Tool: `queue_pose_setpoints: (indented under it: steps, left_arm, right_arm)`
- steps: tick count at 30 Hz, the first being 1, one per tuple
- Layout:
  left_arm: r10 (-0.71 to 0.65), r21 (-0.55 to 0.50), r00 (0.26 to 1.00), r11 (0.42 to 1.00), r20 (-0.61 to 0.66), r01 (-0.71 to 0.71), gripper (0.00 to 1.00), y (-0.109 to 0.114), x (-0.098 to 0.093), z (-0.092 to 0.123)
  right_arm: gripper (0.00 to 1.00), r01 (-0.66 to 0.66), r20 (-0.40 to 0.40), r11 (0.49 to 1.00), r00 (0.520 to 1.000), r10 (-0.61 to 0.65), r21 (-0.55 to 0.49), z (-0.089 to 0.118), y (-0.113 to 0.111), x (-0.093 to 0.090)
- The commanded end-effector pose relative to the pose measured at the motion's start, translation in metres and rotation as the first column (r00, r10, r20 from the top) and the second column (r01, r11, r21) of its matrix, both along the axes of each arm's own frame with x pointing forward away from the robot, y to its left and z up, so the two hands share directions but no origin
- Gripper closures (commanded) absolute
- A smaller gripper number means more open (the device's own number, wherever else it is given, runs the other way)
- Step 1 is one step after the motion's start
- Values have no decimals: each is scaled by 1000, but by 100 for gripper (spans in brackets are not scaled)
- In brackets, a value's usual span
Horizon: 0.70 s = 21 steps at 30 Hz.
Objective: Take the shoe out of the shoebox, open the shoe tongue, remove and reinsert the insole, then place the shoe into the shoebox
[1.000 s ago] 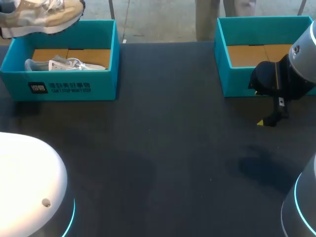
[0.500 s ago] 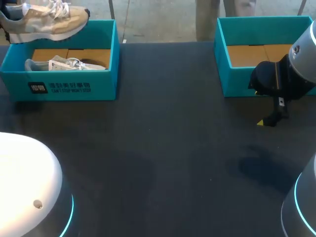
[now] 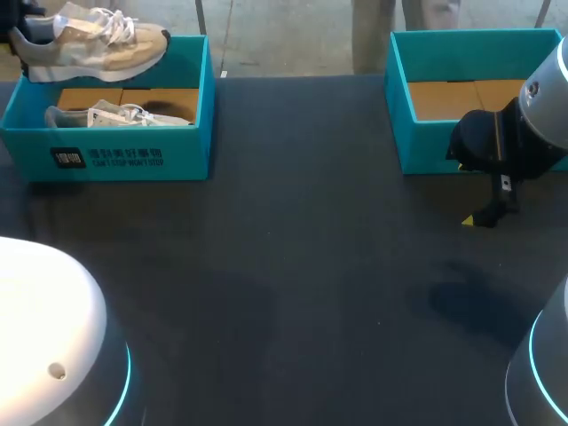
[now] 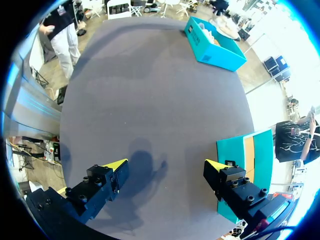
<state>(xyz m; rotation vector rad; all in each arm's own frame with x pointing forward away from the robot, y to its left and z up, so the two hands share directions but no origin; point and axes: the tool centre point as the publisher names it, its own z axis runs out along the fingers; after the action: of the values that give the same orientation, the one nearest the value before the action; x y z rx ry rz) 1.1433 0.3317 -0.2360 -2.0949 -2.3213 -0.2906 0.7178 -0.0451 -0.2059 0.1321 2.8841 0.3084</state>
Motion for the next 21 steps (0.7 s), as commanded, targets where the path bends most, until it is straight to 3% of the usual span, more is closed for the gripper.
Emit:
queue_pose_setpoints:
  steps: [1, 21]
  left_arm:
    - [0, -4, 1000, 1000, -10, 0, 100, -2, 10, -8]
    - [-13, 14, 1000, 1000, 3, 13, 100, -20, 30, -37]
  right_arm:
    - [0, 1, 1, 1000, 1000, -1, -2, -1, 0, 0]
    - [0, 1, 1, 1000, 1000, -1, -2, -1, 0, 0]
